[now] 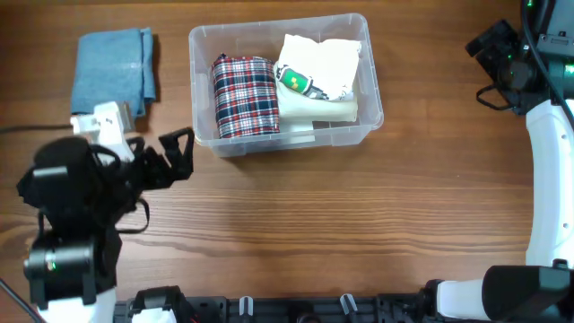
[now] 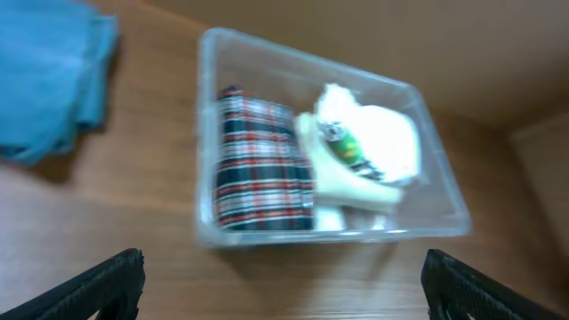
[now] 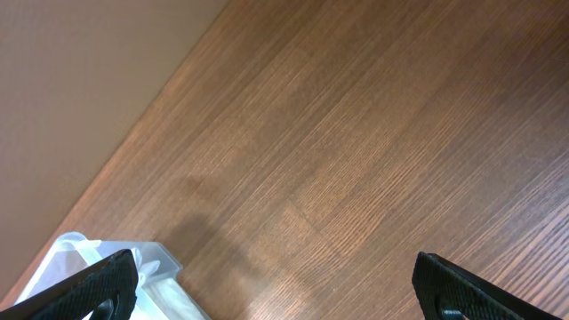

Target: Pack container

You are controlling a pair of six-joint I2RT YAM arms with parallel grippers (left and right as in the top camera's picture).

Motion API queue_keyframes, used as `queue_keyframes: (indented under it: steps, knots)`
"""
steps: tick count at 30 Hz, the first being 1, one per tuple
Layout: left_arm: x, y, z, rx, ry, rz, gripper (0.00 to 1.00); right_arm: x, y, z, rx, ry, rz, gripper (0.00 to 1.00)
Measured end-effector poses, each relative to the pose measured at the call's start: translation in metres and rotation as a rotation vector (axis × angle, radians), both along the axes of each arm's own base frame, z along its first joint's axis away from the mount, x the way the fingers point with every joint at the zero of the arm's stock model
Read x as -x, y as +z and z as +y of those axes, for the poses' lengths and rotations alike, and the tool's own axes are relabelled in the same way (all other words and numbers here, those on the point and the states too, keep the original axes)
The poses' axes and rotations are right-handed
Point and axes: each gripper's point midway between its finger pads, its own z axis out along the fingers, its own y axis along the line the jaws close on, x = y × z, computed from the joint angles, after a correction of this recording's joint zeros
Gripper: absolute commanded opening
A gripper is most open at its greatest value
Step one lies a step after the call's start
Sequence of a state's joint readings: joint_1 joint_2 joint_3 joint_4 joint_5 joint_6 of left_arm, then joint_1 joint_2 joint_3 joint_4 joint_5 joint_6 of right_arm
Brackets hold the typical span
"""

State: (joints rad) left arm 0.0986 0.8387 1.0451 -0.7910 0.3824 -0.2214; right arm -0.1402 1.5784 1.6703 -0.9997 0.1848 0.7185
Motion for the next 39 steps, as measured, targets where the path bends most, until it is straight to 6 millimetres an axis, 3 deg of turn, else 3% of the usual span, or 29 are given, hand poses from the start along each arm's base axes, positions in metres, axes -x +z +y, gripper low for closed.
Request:
queue_keyframes:
  steps: [4, 8, 12, 15, 19, 26, 30, 36, 39]
  knots:
    - [-0.002, 0.001, -0.014, 0.052, -0.077, 0.020, 1.00, 0.000, 0.000, 0.000, 0.000, 0.000, 0.000, 1.00]
    - [-0.005, -0.024, -0.007, 0.062, -0.020, 0.141, 1.00, 0.000, 0.000, 0.000, 0.000, 0.000, 0.000, 1.00]
    - [0.000, -0.083, 0.038, 0.065, 0.336, 0.440, 1.00, 0.000, 0.000, 0.000, 0.000, 0.000, 0.000, 1.00]
    - [0.007, -0.111, 0.072, 0.072, 0.601, 0.576, 1.00, 0.000, 0.000, 0.000, 0.000, 0.000, 0.000, 1.00]
    - [0.011, -0.131, 0.116, 0.090, 0.857, 0.647, 1.00, 0.000, 0.000, 0.000, 0.000, 0.000, 0.000, 0.99]
    - [0.020, -0.169, 0.178, 0.095, 1.142, 0.749, 1.00, 0.000, 0.000, 0.000, 0.000, 0.000, 0.000, 1.00]
    - [0.009, -0.191, 0.206, 0.103, 1.220, 0.746, 1.00, 0.000, 0.000, 0.000, 0.000, 0.000, 0.000, 1.00]
    - [0.000, -0.226, 0.212, 0.023, 1.135, 0.832, 1.00, 0.000, 0.000, 0.000, 0.000, 0.000, 0.000, 1.00]
    - [-0.012, -0.233, 0.218, 0.008, 1.113, 0.808, 0.99, 0.000, 0.000, 0.000, 0.000, 0.000, 0.000, 1.00]
